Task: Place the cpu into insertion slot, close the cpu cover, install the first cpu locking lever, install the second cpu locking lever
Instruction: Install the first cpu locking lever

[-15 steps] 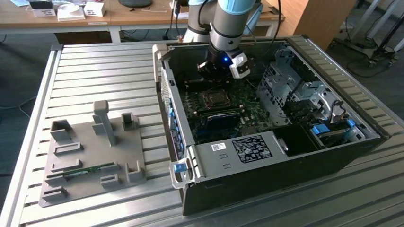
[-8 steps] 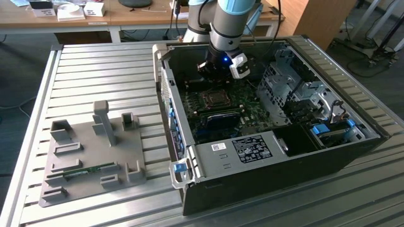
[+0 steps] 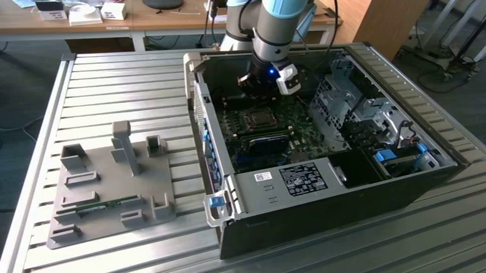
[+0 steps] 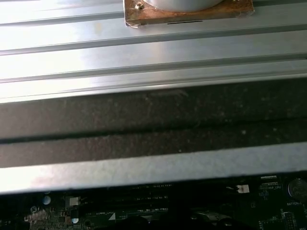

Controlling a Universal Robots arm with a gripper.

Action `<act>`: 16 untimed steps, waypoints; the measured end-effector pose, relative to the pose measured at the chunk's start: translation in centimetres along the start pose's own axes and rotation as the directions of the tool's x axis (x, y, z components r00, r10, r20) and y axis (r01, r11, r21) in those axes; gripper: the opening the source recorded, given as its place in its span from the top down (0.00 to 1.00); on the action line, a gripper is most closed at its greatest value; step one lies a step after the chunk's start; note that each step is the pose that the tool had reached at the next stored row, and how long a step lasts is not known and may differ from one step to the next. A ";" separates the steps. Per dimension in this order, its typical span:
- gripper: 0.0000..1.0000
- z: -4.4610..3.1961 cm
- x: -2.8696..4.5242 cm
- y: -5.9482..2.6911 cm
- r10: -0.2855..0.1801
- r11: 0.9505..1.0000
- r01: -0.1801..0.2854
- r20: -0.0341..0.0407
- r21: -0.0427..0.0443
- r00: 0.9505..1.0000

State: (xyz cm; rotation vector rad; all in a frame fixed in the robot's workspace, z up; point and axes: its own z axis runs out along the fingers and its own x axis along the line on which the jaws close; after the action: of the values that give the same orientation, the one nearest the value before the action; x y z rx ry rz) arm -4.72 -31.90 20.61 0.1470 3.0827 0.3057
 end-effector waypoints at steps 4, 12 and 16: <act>0.89 0.04 -0.10 0.01 0.000 1.000 0.000 0.000 0.000 1.000; 0.89 0.15 -0.21 0.07 0.000 1.000 0.000 0.000 0.000 1.000; 0.89 0.19 -0.28 0.10 0.000 1.000 0.000 0.000 0.000 1.000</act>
State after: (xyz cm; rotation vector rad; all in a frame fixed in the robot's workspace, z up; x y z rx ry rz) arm -4.42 -31.80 20.45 0.1469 3.0827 0.3056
